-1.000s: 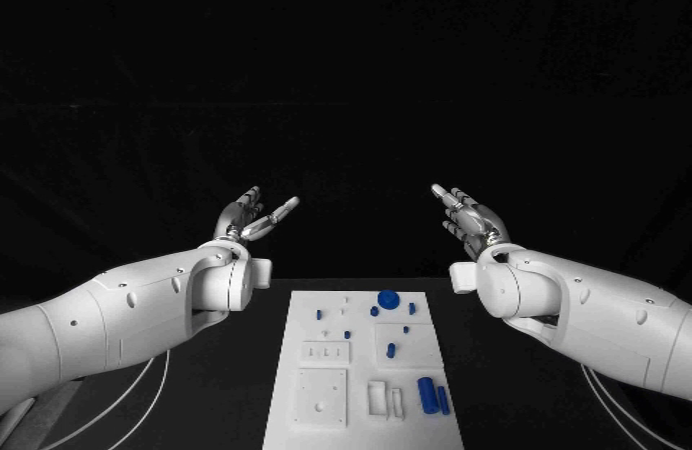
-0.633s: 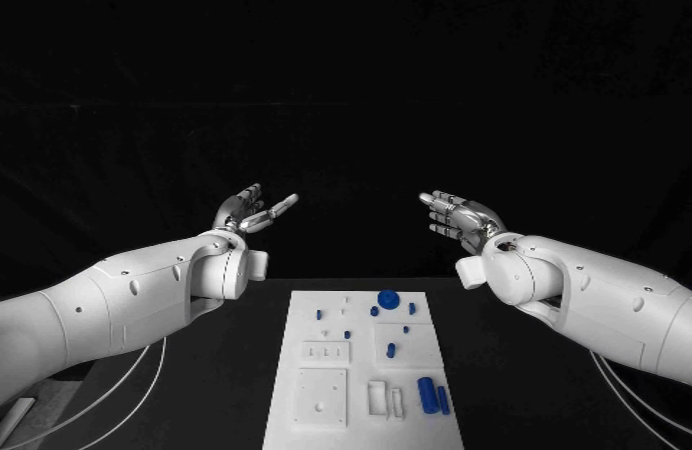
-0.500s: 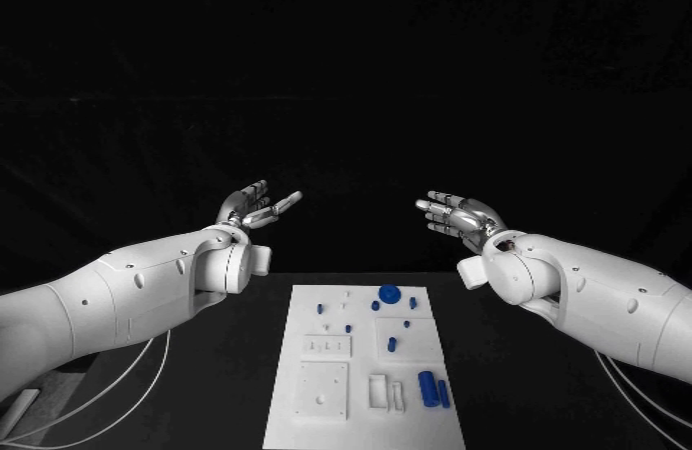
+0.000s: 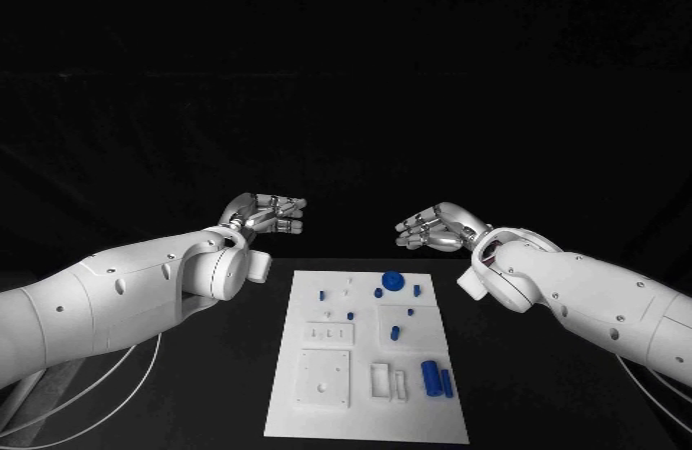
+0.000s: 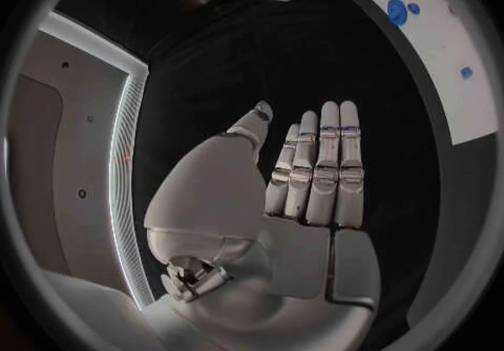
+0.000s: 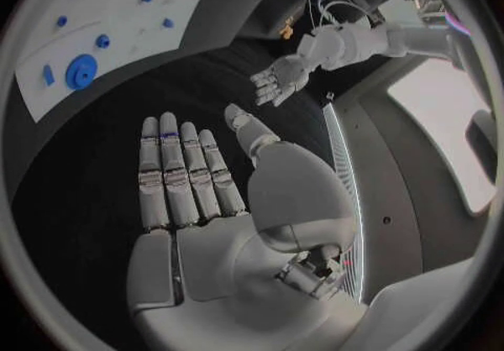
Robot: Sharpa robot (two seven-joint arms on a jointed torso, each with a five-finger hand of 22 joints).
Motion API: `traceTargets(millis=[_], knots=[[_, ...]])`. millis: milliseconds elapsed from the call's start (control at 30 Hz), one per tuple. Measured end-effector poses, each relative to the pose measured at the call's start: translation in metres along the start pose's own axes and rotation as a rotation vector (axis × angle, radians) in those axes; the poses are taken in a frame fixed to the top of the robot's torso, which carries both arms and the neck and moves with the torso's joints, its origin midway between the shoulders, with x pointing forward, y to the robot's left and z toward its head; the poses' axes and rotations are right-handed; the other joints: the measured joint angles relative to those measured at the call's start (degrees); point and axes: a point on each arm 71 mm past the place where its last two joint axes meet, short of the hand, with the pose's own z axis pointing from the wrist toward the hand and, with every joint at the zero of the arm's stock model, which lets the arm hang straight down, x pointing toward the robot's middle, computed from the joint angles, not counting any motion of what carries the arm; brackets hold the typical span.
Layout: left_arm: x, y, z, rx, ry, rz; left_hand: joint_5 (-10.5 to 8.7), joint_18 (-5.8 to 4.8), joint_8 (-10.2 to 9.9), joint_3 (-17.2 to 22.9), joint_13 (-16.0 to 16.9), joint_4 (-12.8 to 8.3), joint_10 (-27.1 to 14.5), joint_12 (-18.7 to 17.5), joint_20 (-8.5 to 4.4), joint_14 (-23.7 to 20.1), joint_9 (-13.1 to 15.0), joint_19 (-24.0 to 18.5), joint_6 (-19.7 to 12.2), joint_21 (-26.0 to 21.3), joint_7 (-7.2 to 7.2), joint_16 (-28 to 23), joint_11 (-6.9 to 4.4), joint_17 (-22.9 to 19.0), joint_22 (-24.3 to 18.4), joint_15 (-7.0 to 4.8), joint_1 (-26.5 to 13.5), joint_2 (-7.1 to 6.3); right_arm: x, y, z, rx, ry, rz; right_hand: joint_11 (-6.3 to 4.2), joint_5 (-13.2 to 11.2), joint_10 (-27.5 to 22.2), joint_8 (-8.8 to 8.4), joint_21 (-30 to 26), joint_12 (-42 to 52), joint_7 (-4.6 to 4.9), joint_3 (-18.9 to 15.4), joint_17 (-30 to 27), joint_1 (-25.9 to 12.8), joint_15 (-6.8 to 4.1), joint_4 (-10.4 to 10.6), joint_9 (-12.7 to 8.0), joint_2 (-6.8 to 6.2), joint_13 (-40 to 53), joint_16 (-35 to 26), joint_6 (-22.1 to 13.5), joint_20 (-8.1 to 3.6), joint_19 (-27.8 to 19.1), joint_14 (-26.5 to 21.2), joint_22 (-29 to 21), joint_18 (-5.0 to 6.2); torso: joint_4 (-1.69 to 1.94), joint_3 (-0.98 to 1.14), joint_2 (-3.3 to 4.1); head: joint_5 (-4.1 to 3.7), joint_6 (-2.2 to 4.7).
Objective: Assemble the parts on the task board
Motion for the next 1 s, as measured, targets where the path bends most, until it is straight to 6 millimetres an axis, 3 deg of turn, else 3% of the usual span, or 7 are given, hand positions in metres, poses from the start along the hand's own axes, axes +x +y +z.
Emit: traceTargets(millis=[167, 267, 300, 367, 567, 700, 1000], knots=[[0.007, -0.004, -0.013, 0.009, 0.076, -0.023, 0.00, -0.86, 0.0, 0.7, 0.0, -1.6, -1.7, 0.0, -0.61, 0.2, 0.0, -0.4, -0.2, 0.8, 0.23, -1.5, 0.53, 0.0, 0.2, -0.23, -0.3, 0.47, 0.012, 0.008, 0.003, -0.022, 0.067, -0.195, -1.50, 0.9, 4.6, 0.33, 2.5, 0.2, -0.68, 1.0, 1.7, 0.1, -3.01, -1.0, 0.2, -1.71, 0.1, 1.6, 4.2, -3.38, 9.6, 10.1, 0.8, -0.01, 0.44, -0.01, 1.88, 0.00, -0.09], [0.013, -0.006, -0.019, 0.014, 0.107, -0.037, 0.00, -0.86, 0.0, 0.0, 0.0, -2.3, -5.2, 0.0, 0.04, -0.9, 0.0, -1.1, -1.3, 0.8, 0.75, -2.4, 1.42, -0.3, 0.1, 0.87, -0.7, 0.04, 0.021, 0.008, 0.004, -0.023, 0.087, -0.303, -2.56, 0.9, 7.6, 0.33, 4.6, 0.2, -1.28, 1.8, 4.4, 0.5, -4.96, -1.5, 0.4, -2.78, 0.1, 4.9, 6.4, -5.43, 15.4, 14.8, 1.6, -0.01, 0.80, -0.01, 2.78, -0.04, -0.09], [0.015, -0.007, -0.020, 0.015, 0.115, -0.042, 0.00, -0.86, 0.0, -0.3, 0.0, -2.6, -5.7, 0.0, 0.17, -1.1, 0.0, -1.2, -1.3, 0.8, 0.71, -2.4, 1.57, -0.3, 0.1, 1.06, -0.7, 0.04, 0.023, 0.008, 0.004, -0.022, 0.091, -0.332, -3.91, 0.9, 11.2, 0.33, 6.9, 0.2, -2.06, 2.7, 8.6, 0.8, -7.01, -1.8, 0.7, -4.31, 0.3, 10.3, 9.0, -8.31, 21.5, 17.1, 2.6, -0.02, 0.96, 0.00, 3.12, -0.03, -0.09], [0.018, -0.009, -0.024, 0.018, 0.131, -0.054, 0.00, -0.86, 0.0, -0.9, 0.0, -3.2, -6.7, 0.0, 0.23, -1.1, 0.0, -1.3, -1.8, 0.8, 0.70, -2.7, 1.71, -0.3, 0.0, 1.06, -0.7, 0.04, 0.028, 0.007, 0.004, -0.017, 0.095, -0.397, -4.85, 0.6, 13.2, 0.33, 9.5, 0.2, -2.68, 3.6, 13.3, 0.9, -8.49, -1.9, 0.9, -5.53, 0.3, 17.0, 10.4, -10.36, 26.4, 18.6, 4.1, -0.06, 1.25, -0.03, 3.69, -0.21, -0.09], [0.024, -0.013, -0.031, 0.024, 0.160, -0.066, 0.00, -0.86, 0.0, -1.9, 0.0, -4.2, -7.1, 0.0, 0.77, -2.2, 0.0, -1.8, -1.9, 1.3, 0.86, -3.1, 1.96, -0.2, -0.3, 1.47, -1.0, 0.31, 0.038, 0.010, 0.008, -0.004, 0.075, -0.556, -5.36, -3.4, 13.7, 0.33, 16.3, 0.2, -2.97, 10.0, 21.6, 1.1, -9.13, -1.7, 1.0, -7.25, 0.3, 29.2, 10.7, -11.43, 28.0, 18.8, 9.7, 0.04, 2.26, -0.30, 5.50, -1.05, -0.08], [0.029, -0.016, -0.032, 0.031, 0.177, -0.063, 0.00, -0.86, 0.0, -2.2, 0.0, -4.5, -7.1, 0.0, 1.15, -3.0, 0.0, -2.2, -2.0, 1.3, 0.91, -3.1, 1.96, -0.4, -0.5, 1.78, -1.0, 0.31, 0.040, 0.011, 0.012, 0.018, 0.044, -0.641, -5.32, -5.6, 14.1, 0.33, 21.0, 0.4, -2.86, 14.3, 25.0, 1.3, -9.14, 0.3, 1.0, -9.20, 0.4, 34.1, 10.9, -11.73, 27.3, 18.8, 14.7, 0.10, 2.79, -0.52, 6.51, -1.42, 0.04], [0.036, -0.019, -0.035, 0.045, 0.201, -0.048, 0.00, 0.06, 0.0, -2.6, 0.0, -4.9, -8.0, 0.0, 1.97, -5.9, 0.0, -3.4, -2.0, 1.1, 0.91, -3.1, 2.89, -0.6, -1.1, 2.79, -1.0, 0.31, 0.048, 0.015, 0.017, 0.037, -0.039, -0.758, -5.11, -8.2, 13.5, 0.33, 25.7, 0.4, -2.67, 18.5, 26.8, 2.1, -9.14, 3.0, 1.0, -12.14, 0.4, 37.9, 10.6, -11.77, 25.2, 18.8, 21.7, 0.80, 3.28, -0.83, 8.38, -1.96, 0.21]])
